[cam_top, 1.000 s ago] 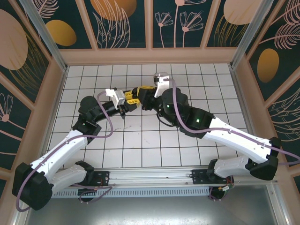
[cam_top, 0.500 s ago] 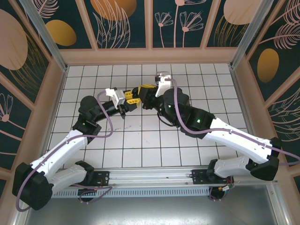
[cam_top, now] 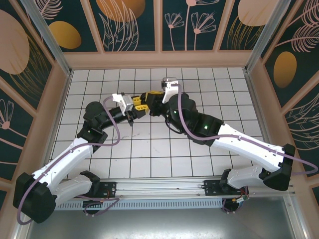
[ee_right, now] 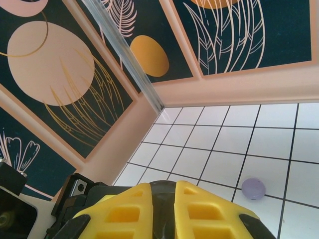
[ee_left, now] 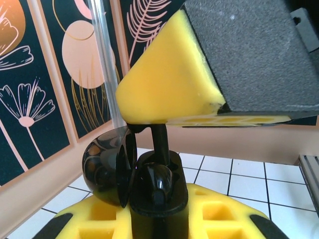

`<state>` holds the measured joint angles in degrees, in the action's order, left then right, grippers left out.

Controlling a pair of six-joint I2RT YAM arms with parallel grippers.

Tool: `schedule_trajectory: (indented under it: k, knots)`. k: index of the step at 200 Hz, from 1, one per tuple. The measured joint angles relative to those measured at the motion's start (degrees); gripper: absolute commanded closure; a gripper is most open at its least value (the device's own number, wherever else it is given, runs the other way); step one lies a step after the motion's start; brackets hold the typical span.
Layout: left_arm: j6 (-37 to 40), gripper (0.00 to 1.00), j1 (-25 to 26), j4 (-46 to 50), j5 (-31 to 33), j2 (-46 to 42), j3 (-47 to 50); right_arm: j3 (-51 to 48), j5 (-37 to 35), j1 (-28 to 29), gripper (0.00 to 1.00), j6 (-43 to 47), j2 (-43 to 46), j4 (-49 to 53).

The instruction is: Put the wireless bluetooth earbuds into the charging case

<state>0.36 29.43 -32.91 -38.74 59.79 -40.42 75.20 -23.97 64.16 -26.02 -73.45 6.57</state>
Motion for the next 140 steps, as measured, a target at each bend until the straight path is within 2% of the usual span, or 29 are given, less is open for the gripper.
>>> schedule_trajectory:
  k: [140]
  knots:
    - [0.0, 1.0, -0.07, 2.8, 1.22, 0.0, 0.0, -0.61, 3.39, -0.44, 0.9, 1.57, -1.03, 2.67]
